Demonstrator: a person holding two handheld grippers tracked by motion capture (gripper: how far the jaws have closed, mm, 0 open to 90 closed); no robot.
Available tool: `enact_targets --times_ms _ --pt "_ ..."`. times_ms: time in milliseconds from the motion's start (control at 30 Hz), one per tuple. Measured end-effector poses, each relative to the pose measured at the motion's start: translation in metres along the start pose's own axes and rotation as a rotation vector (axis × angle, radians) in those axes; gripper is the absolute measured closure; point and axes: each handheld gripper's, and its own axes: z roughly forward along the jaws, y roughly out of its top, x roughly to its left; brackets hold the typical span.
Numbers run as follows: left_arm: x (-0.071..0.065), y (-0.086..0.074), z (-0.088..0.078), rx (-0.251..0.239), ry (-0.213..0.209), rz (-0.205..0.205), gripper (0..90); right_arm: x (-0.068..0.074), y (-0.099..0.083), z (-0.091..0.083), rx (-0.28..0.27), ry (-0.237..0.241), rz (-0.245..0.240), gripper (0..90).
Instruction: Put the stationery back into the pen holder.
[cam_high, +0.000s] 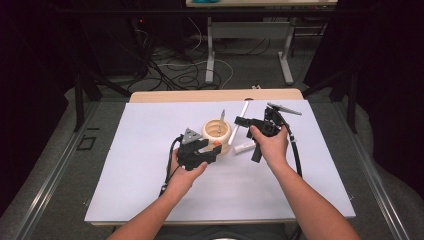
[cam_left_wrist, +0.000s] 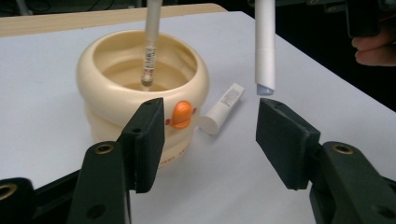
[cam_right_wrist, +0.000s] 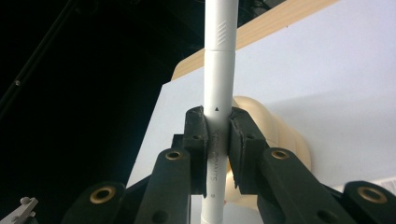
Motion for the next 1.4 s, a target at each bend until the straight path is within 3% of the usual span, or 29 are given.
enact_targets --times_ms 167,300,567,800,900,1000,1300,1400 --pt "0.010 -0.001 -0.006 0.003 0.021 0.005 37.6 0.008 0.004 0.005 0.002 -0.006 -0.054 79.0" --pt "0.019 0.001 -0.011 -0.003 0.035 0.022 36.3 0.014 0.008 0.012 -0.028 -0.025 -0.096 79.0" --pt "0.037 0.005 -0.016 -0.005 0.054 0.015 32.1 0.025 0.008 0.027 -0.055 -0.054 -0.194 79.0" --pt "0.052 0.004 -0.016 0.000 0.039 -0.060 25.1 0.026 0.005 0.039 -0.077 -0.070 -0.252 79.0" --pt "0.058 0.004 -0.016 0.016 0.048 -0.098 20.4 0.026 0.004 0.044 -0.084 -0.069 -0.268 79.0" --pt "0.062 0.003 -0.016 -0.001 0.068 -0.127 17.5 0.029 0.001 0.049 -0.093 -0.071 -0.281 79.0" --pt "0.072 0.007 -0.024 -0.018 0.068 -0.155 16.0 0.037 -0.013 0.069 -0.095 -0.123 -0.396 79.0" --pt "0.075 0.009 -0.027 -0.025 0.074 -0.166 16.0 0.039 -0.017 0.074 -0.092 -0.133 -0.414 79.0"
